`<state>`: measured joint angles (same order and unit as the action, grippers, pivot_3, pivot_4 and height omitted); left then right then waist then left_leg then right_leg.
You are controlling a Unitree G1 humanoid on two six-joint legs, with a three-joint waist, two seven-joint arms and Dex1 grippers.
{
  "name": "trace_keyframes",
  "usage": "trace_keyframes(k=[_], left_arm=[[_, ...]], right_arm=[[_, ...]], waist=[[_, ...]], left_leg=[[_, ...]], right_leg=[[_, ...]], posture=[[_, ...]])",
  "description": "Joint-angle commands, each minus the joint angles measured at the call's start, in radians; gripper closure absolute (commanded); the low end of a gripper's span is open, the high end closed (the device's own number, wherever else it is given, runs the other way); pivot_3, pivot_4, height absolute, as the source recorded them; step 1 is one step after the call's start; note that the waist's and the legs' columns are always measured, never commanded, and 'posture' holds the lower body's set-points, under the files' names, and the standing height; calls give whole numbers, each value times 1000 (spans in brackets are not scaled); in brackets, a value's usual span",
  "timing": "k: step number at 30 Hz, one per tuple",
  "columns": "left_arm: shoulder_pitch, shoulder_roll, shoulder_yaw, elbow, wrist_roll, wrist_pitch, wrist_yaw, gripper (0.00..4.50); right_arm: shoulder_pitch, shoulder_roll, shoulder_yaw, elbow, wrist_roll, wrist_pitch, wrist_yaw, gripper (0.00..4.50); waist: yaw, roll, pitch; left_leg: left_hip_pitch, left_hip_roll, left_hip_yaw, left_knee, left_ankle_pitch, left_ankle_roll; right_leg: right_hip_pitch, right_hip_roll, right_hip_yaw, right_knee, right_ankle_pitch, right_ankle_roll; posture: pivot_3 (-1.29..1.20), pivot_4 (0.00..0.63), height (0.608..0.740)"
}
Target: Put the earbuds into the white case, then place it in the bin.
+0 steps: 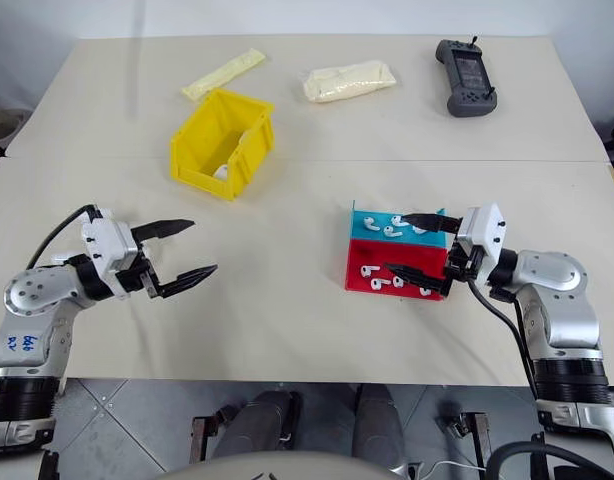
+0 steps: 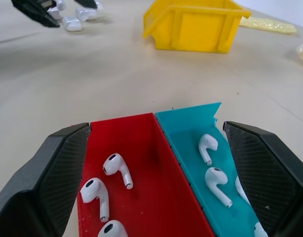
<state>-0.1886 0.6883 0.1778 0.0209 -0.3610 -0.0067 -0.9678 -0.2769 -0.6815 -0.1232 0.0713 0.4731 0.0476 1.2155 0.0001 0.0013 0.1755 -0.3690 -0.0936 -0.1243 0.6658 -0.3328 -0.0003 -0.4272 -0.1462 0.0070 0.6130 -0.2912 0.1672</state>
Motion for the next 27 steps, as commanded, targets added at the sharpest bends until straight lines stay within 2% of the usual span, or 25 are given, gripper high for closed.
trace_keyframes(k=[1, 5, 11, 20, 24, 27], left_arm=[[6, 13, 18, -10, 12, -5, 15, 34], [38, -3, 59, -40, -10, 25, 65, 34], [214, -61, 205, -155, -20, 67, 237, 34], [601, -296, 401, -398, -14, 128, 520, 34], [648, -370, 440, -442, -31, 169, 617, 34], [641, -376, 421, -503, -55, 254, 658, 34]], right_arm=[[8, 0, -1, -35, 17, 5, 15, 0], [12, 12, 11, -43, 24, 9, 28, 0], [-24, 76, 54, -77, 36, 15, 29, 0], [-72, 228, 124, -144, 29, -71, 4, 0], [-97, 252, 154, -142, 11, -107, 16, 0], [-93, 239, 160, -114, 4, -106, 23, 0]], waist=[[-2, 0, 0], [-4, 0, 0], [-5, 0, 0], [0, -1, 0], [6, -1, -1], [19, -3, -2]], left_leg=[[0, 0, 0, 0, 0, 0], [0, 0, 0, 0, 0, 0], [0, 1, 0, -1, 0, 0], [0, 1, 0, 0, 0, 0], [0, 1, 0, 0, 0, 0], [1, 0, 0, 0, 0, 0]], right_leg=[[0, 0, 0, 1, 0, 0], [0, 0, 0, 3, 0, 0], [-1, 0, 1, 3, 0, 0], [0, 0, 1, -1, 0, 0], [0, 1, 0, -1, 0, 0], [1, 0, 0, -1, 0, 0]], posture=[[0, 150, 740], [0, 150, 740], [0, 150, 740], [0, 150, 740], [0, 150, 740], [0, 150, 740]])
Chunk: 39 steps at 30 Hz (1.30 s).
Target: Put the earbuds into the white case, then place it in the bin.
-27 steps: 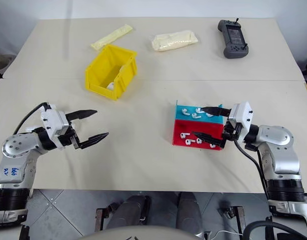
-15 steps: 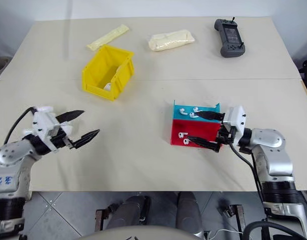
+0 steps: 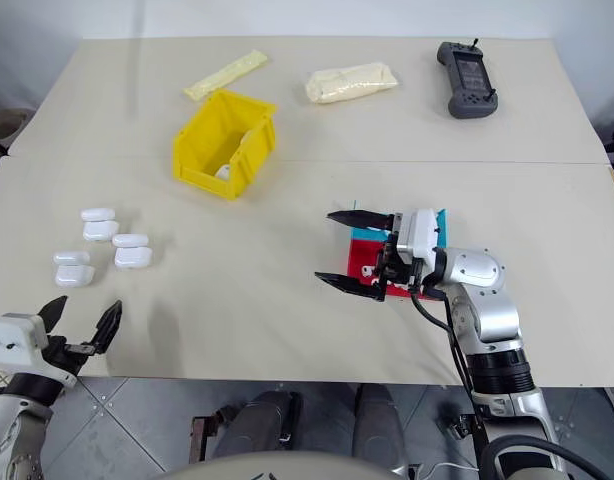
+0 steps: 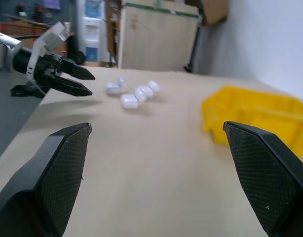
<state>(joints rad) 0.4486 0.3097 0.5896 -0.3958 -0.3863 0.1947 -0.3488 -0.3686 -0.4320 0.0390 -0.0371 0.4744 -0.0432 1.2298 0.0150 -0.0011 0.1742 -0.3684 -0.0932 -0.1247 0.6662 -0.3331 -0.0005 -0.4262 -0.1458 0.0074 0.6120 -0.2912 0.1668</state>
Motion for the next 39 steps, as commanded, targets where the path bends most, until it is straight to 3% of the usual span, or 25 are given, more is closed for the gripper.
trace_keyframes(k=[1, 3, 7, 10, 17, 21, 26, 39], left_arm=[[-6, 11, 8, -102, -33, 98, 61, 34], [-15, 21, 10, -120, -36, 153, 88, 34], [-86, 145, 13, -192, -92, 502, 169, 34], [-244, 240, 18, -208, -142, 784, 251, 34], [-651, 224, 15, -177, -111, 1306, 397, 34], [-776, 191, -18, -146, -70, 1410, 407, 34], [-830, 182, -65, -95, -24, 1420, 415, 34], [-820, 214, -106, -45, 0, 1420, 392, 34]], right_arm=[[3, -18, -7, 2, 1, -13, 11, 0], [7, -25, -12, 8, 0, -12, 13, 0], [38, -56, -25, 9, -5, -1, 7, 0], [50, -57, -45, -1, 10, 7, -22, 0], [52, -54, -34, -31, 10, 22, -40, 0], [73, -54, -29, -54, 9, 26, -51, 0], [82, -45, -22, -75, 8, 27, -74, 0], [116, -34, -11, -114, 1, 17, -124, 0]], waist=[[7, -1, -1], [7, -1, -1], [8, -2, -1], [8, -1, -1], [-2, -2, -1], [-17, -2, -1], [-19, -2, -1], [-16, -2, -1]], left_leg=[[0, 0, 0, 0, 0, 0], [0, 0, 0, 0, 0, 0], [0, 1, 0, 0, 0, 0], [1, 0, 0, 0, 0, 0], [0, 0, -1, 0, 0, -1], [0, 0, -1, 0, -1, -2], [1, 1, -1, 0, 0, -3], [0, 1, -1, 0, 0, -3]], right_leg=[[0, 0, 0, 0, 0, 0], [0, 0, 0, -1, 0, 0], [0, 1, 0, 0, 0, 0], [-1, 1, 1, 1, 0, -1], [-2, 2, 0, 8, 0, -1], [-2, 2, 0, 8, 0, -1], [-2, 2, 0, 8, 0, -1], [-2, 2, 0, 8, 0, -1]], posture=[[0, 150, 740], [0, 150, 740], [0, 150, 740], [0, 150, 740], [0, 150, 740], [0, 150, 740], [0, 150, 740], [0, 150, 740]])
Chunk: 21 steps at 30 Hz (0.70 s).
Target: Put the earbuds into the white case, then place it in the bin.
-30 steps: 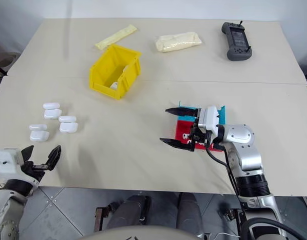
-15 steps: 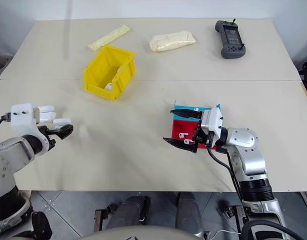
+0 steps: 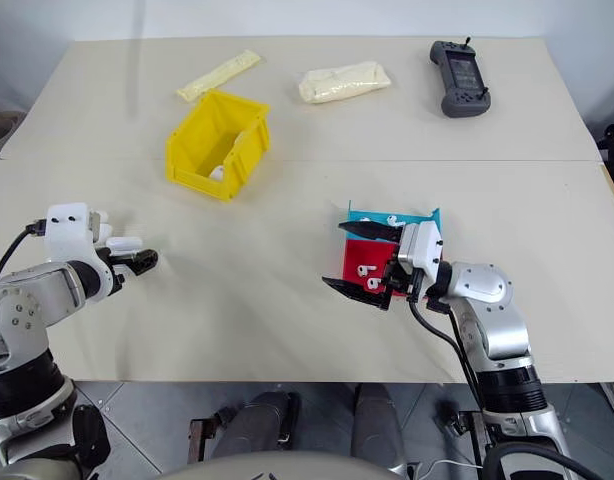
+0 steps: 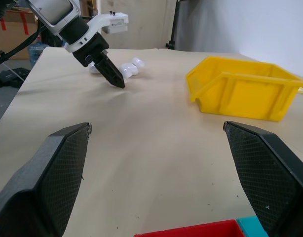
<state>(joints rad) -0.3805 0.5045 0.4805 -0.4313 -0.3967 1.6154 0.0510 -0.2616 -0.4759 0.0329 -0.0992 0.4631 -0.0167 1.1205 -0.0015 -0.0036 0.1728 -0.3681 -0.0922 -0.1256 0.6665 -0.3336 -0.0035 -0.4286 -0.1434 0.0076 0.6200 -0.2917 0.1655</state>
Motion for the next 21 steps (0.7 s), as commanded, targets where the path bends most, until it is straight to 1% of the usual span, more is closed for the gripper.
trace_keyframes(k=[1, 5, 10, 13, 16, 17, 21], left_arm=[[11, 25, -1, -5, 6, -1, -12, 34], [19, 40, -7, 3, -3, -1, -24, 34], [3, 47, -22, 54, 21, -1, -54, 34], [10, 45, -29, 62, 27, -1, -62, 634], [20, 42, -29, 60, 34, -1, -65, 1527], [20, 41, -26, 59, 37, -1, -66, 1722], [25, 29, 9, 40, 43, -1, -76, 1721]], right_arm=[[12, 11, -3, -56, 12, -9, -18, 0], [22, 15, -3, -67, 9, -7, -32, 0], [38, 20, 2, -69, 3, -18, -39, 0], [43, 22, 2, -73, 2, -20, -45, 0], [46, 25, 2, -70, 0, -26, -49, 0], [46, 26, 2, -69, -1, -28, -51, 0], [46, 27, 2, -64, -4, -31, -50, 0]], waist=[[0, 0, 0], [0, 0, 0], [1, 0, 0], [1, 0, 0], [-1, 0, 0], [-1, 0, 0], [-1, 0, 0]], left_leg=[[0, 0, 0, 0, 0, 0], [0, 0, 0, 0, 0, 0], [0, 0, 0, 0, 0, 0], [0, 0, 0, 0, 0, 0], [1, 0, 0, 0, 0, 0], [1, 0, 0, 0, 0, 0], [1, 0, 0, 0, 0, 0]], right_leg=[[0, 0, 0, 0, 0, 0], [0, 0, 0, 0, 0, 0], [0, 0, 0, 0, 0, 0], [0, 0, 0, 0, 0, 0], [0, 0, 0, 1, 0, 0], [0, 0, 0, 1, 0, 0], [0, 0, 0, 1, 0, 0]], posture=[[0, 150, 740], [0, 150, 740], [0, 150, 740], [0, 150, 740], [0, 150, 740], [0, 150, 740], [0, 150, 740]])
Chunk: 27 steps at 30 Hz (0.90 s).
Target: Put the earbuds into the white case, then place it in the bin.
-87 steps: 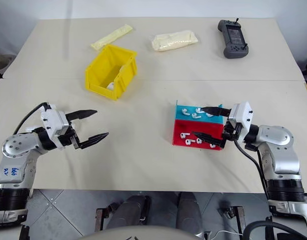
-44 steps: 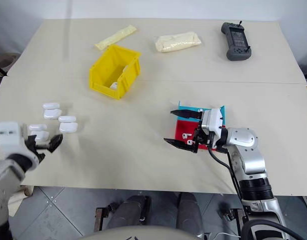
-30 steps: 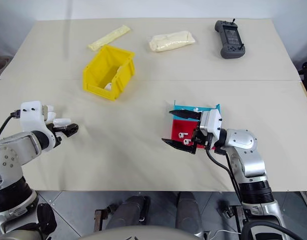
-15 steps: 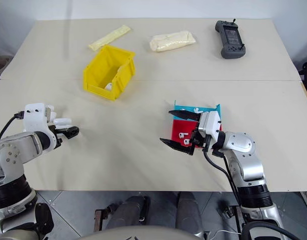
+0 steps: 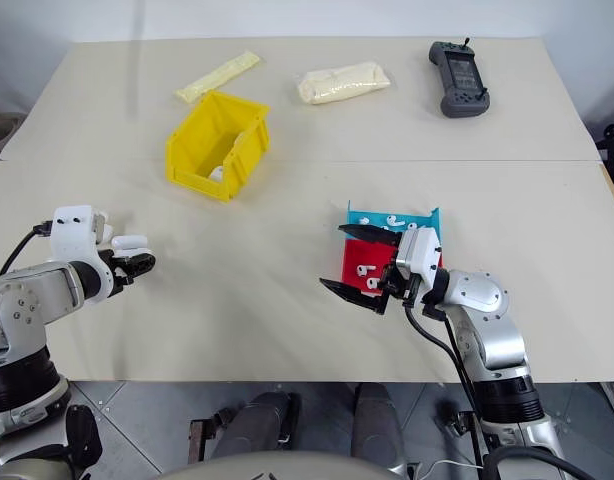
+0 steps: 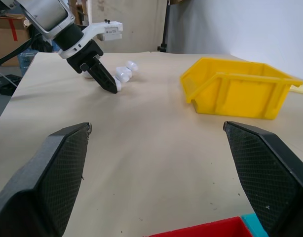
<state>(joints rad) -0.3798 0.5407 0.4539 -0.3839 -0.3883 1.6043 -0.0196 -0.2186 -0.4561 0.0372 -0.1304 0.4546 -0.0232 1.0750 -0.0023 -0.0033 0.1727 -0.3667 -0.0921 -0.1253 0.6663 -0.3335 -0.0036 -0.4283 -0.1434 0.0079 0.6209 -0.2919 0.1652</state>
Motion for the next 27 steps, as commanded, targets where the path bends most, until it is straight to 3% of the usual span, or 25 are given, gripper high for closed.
trace_keyframes(k=[1, 4, 7, 11, 15, 21, 27], left_arm=[[36, -13, 51, -29, 22, -41, -27, 1721], [102, -21, 81, -102, -29, -269, -143, 1721], [211, -65, 133, -191, -142, -548, -371, 1721], [310, -118, 87, -214, -213, -889, -628, 1721], [314, -207, -15, -140, -238, -1132, -788, 1721], [249, -286, -310, -1, -208, -1332, -1018, 1721], [121, -425, -518, 236, -161, -1578, -1189, 1721]], right_arm=[[2, 6, -4, -30, 4, -25, -4, 0], [-4, -3, -13, -20, 3, -23, 0, 0], [-10, -24, -33, -15, 9, -12, 5, 0], [2, -82, -78, -9, 22, 4, 19, 0], [26, -143, -133, -13, 27, 10, 18, 0], [136, -226, -284, -59, 31, 19, -32, 0], [417, -259, -491, -134, 6, -15, -54, 0]], waist=[[0, 0, 0], [-2, 0, 0], [2, 0, 0], [9, 0, 0], [23, 0, 0], [31, 0, 0], [35, 0, 0]], left_leg=[[0, 0, 0, 0, 0, 0], [0, 0, 0, 0, 0, 0], [-1, 1, 0, 0, 0, 0], [-2, -1, 0, 0, 0, 0], [-1, 0, 1, 2, 0, 0], [-2, -1, 2, 2, 0, 2], [-2, -1, 5, 1, 0, 3]], right_leg=[[0, 0, 0, 0, 0, 0], [0, 0, 0, 0, 0, 0], [0, 0, 0, -1, 0, 0], [1, -2, -1, -7, 0, 0], [2, -1, -2, -8, 0, -1], [3, -2, -2, -10, 1, 0], [4, -1, -2, -11, 1, 1]], posture=[[0, 150, 740], [0, 150, 740], [0, 150, 740], [0, 150, 740], [0, 150, 740], [0, 150, 740], [0, 150, 740]])
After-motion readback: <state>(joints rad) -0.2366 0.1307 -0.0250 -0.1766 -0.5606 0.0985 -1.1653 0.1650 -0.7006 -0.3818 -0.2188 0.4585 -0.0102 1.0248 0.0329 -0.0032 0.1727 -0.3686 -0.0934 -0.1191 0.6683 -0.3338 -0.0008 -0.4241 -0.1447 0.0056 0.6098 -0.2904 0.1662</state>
